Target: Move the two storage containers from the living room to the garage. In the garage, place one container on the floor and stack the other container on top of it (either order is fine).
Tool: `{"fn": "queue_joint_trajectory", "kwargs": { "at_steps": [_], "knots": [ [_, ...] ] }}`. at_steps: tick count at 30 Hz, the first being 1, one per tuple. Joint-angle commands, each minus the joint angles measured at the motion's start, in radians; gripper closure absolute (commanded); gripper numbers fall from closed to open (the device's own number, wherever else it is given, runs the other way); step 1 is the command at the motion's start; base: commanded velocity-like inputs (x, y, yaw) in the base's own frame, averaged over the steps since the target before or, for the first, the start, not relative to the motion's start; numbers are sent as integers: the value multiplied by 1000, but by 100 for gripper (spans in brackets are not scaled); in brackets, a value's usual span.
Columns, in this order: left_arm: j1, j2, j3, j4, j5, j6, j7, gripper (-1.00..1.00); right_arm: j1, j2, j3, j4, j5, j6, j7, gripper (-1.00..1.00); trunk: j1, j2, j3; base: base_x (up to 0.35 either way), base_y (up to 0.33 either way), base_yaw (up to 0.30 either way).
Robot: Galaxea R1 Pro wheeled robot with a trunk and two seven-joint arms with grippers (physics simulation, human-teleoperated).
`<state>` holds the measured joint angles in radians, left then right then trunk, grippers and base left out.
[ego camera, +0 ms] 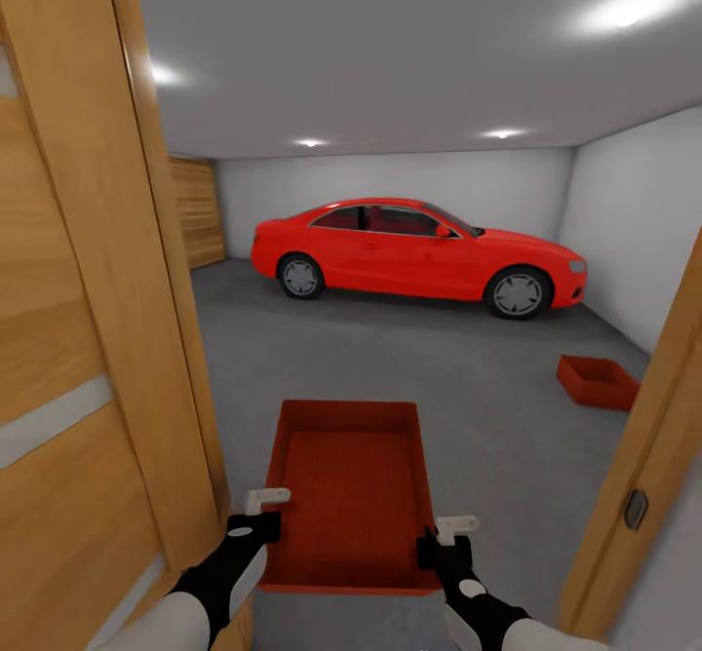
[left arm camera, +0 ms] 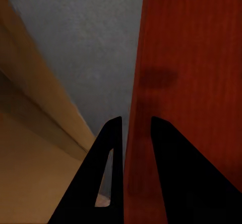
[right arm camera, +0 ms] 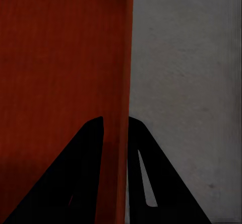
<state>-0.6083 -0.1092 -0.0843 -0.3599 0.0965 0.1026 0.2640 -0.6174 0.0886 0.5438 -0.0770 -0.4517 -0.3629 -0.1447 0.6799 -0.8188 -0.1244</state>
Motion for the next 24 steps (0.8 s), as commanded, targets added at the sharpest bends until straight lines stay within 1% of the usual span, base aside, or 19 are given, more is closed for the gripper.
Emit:
{"fn": "queue_joint_trajectory", "kwargs": {
  "at_steps": [1,9,18,24],
  "knots": [
    [-1,0,3,-8,-8,7,12,100,-1,0,-15,5,-28,-5,-8,100,0,-1,-2,0,0,-238],
    [-1,0,3,-8,-8,7,12,100,-1,0,-15,5,-28,-5,-8,100,0,-1,-2,0,0,-213],
    [-1,0,3,-8,-8,7,12,100,-1,0,-15,5,-28,-5,-8,100,0,-1,-2,2,0,-18],
    [-1,0,3,-8,-6,7,12,100,-1,0,-15,5,-28,-5,-8,100,0,-1,-2,151,116,0]
  ]
}}
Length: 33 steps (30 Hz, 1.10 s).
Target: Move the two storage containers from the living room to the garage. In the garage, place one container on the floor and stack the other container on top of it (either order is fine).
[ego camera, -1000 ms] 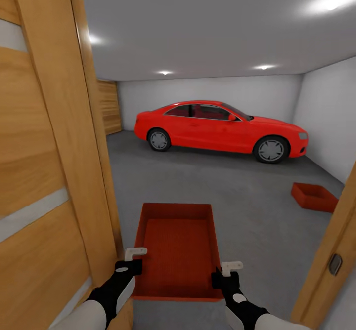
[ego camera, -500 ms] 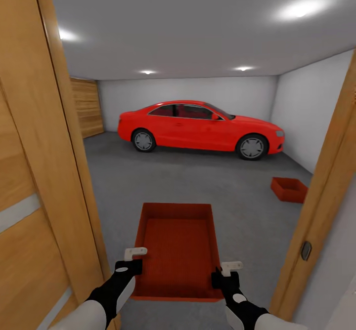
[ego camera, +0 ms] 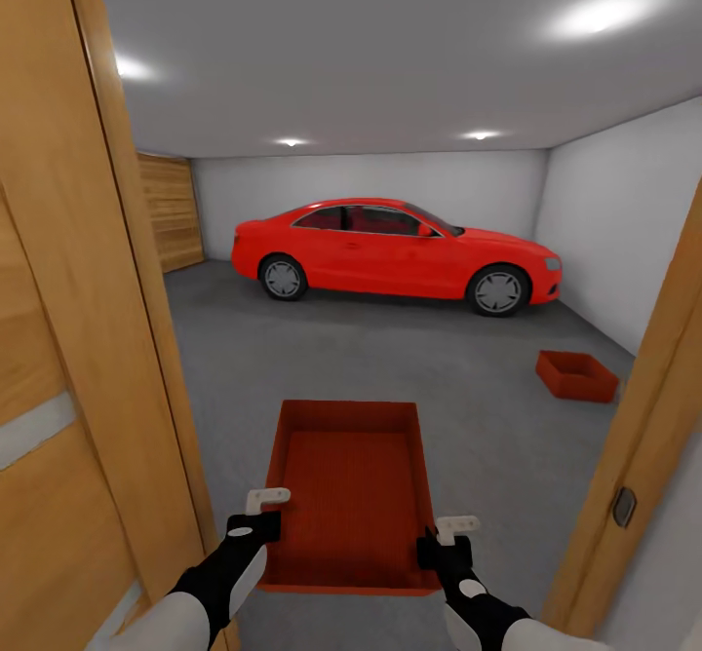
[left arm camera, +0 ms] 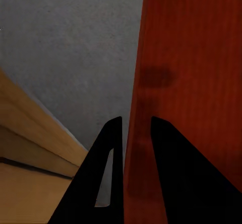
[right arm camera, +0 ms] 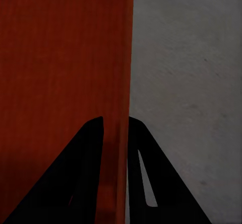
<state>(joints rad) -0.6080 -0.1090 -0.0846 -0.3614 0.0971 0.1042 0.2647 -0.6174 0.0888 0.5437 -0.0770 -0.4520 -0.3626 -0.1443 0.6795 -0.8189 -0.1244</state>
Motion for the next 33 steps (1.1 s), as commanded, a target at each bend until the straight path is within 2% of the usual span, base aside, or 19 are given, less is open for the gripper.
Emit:
{"fn": "queue_joint_trajectory", "kwargs": {
  "at_steps": [1,4,20,33],
  "knots": [
    [-1,0,3,-7,-7,6,11,100,-1,0,-15,5,-28,-6,-8,100,1,-1,-2,184,146,0],
    [-1,0,3,-7,-7,6,11,100,-1,0,-15,5,-28,-6,-8,100,1,-1,-2,124,90,-2],
    [-1,0,3,-7,-7,6,11,100,-1,0,-15,5,-28,-6,-8,100,1,-1,-2,2,1,-226],
    [-1,0,3,-5,-7,6,11,100,-1,0,-15,5,-28,-6,-8,100,1,-1,-2,123,99,-22]
  ]
}}
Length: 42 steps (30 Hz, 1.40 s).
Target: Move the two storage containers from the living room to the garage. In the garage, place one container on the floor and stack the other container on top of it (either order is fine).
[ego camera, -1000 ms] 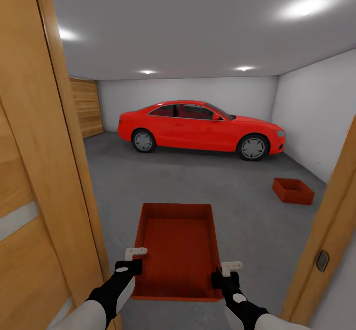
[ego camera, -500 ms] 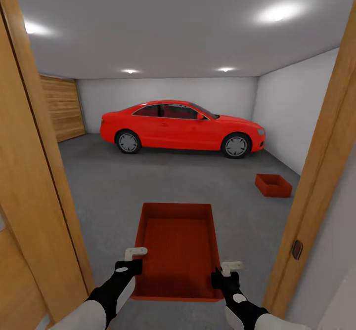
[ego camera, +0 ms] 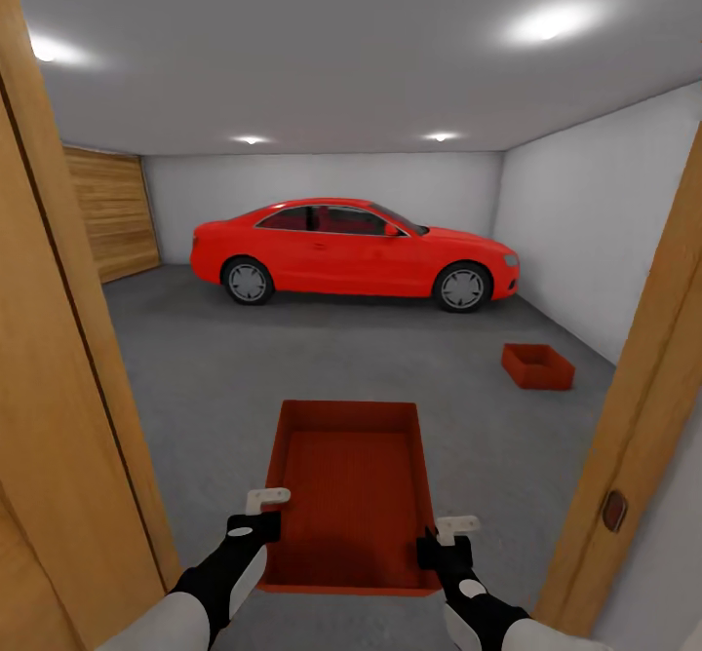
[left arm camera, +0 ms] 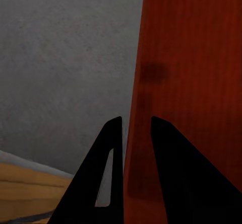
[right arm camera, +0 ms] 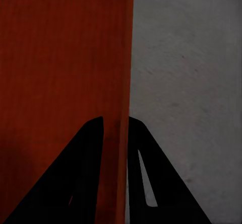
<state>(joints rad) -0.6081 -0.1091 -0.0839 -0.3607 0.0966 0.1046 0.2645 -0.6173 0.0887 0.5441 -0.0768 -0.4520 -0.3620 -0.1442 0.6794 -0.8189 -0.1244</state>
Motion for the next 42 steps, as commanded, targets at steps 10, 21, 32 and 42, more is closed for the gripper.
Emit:
{"fn": "queue_joint_trajectory", "kwargs": {
  "at_steps": [10,21,32,42],
  "knots": [
    [-1,0,3,-7,-6,5,12,100,-1,0,-15,5,-28,-6,-9,100,1,-1,-2,150,124,0],
    [-1,0,3,-7,-6,5,12,100,-1,0,-15,5,-28,-6,-9,100,1,-1,-2,7,5,-48],
    [-1,0,3,-7,-6,6,12,100,-1,0,-15,5,-28,-6,-9,100,1,-1,-2,0,0,-84],
    [-1,1,4,-2,-6,6,12,100,-1,0,-15,5,-28,-6,-8,100,1,-1,-2,189,0,-2]
  ]
}}
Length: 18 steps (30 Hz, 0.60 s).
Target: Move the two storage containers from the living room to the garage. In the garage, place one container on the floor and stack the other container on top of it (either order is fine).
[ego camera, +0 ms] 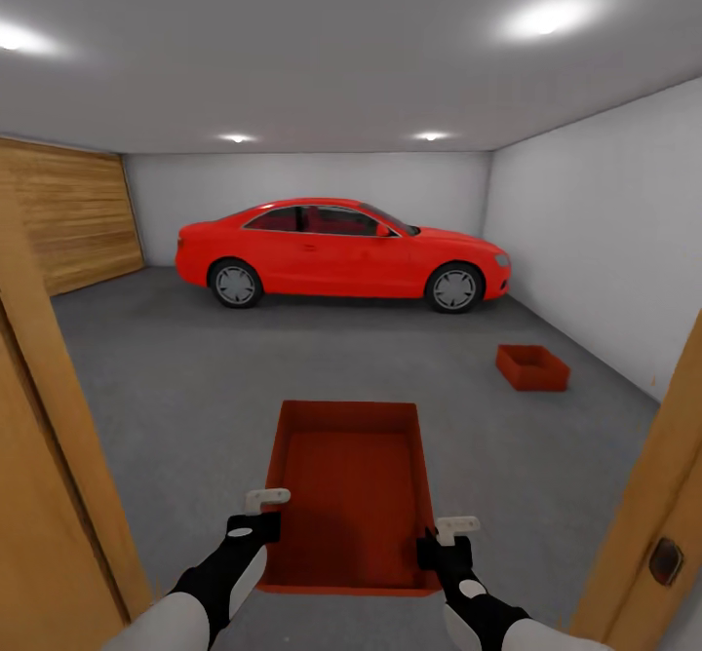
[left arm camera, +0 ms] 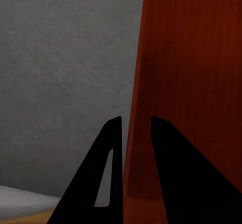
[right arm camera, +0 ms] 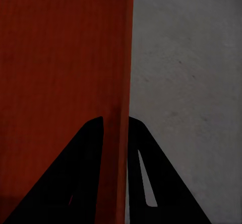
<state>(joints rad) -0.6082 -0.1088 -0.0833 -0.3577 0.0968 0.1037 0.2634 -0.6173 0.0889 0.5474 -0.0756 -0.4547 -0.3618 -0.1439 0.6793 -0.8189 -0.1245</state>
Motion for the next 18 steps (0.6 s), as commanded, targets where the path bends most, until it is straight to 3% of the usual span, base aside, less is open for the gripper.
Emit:
{"fn": "queue_joint_trajectory", "kwargs": {
  "at_steps": [1,18],
  "knots": [
    [-1,0,4,-5,-6,7,13,100,-1,0,-18,3,-25,-6,-9,100,1,-1,-2,312,0,0],
    [-1,0,4,-1,-6,7,13,100,-1,0,-18,3,-25,-6,-9,100,1,-1,-2,319,0,0]
  ]
}}
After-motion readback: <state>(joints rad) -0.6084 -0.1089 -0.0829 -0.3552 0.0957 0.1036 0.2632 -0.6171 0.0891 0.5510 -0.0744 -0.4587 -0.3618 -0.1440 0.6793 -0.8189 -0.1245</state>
